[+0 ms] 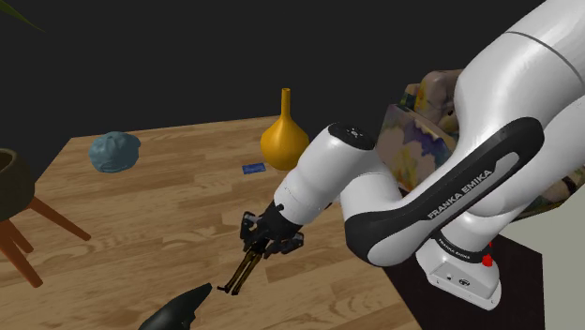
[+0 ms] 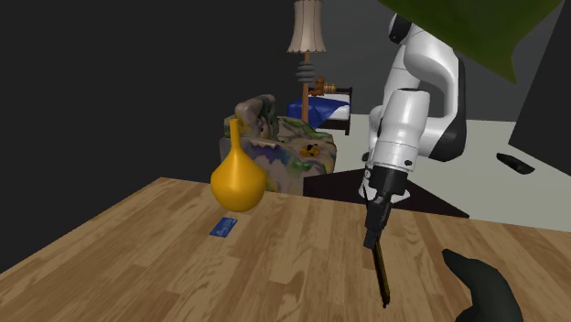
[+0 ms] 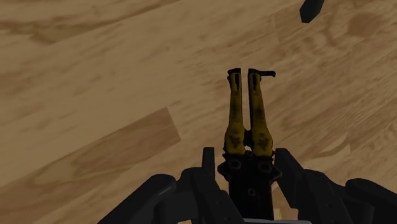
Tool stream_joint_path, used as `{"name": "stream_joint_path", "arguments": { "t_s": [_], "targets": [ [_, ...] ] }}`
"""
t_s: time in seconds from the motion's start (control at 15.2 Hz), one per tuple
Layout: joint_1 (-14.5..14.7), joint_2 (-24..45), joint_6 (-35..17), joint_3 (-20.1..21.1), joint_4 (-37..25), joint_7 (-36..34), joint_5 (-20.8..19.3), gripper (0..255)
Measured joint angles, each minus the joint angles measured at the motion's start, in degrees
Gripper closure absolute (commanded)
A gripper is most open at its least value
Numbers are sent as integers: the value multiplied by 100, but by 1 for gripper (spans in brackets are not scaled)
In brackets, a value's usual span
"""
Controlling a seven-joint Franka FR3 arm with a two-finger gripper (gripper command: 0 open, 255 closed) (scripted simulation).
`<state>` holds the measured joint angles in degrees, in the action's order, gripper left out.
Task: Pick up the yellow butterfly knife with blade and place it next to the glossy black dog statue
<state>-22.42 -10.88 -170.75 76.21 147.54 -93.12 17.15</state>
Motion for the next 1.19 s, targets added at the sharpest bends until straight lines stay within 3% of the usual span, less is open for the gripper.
{"name": "stream_joint_path", "arguments": {
  "t_s": [0.4,0.46,0.86,0.99,1.12,1.19],
  "targets": [
    [-138,40,-61,137,11,-59,-73,255],
    [-155,45,-64,152,11,-64,-82,0],
    [-106,50,-43,136,33,-47,-68,0],
    [744,-222,224,-664,63,226,319,0],
    [1786,-749,695,-1635,140,642,935,0],
    [1924,-831,781,-1770,147,717,1038,0]
  ]
}}
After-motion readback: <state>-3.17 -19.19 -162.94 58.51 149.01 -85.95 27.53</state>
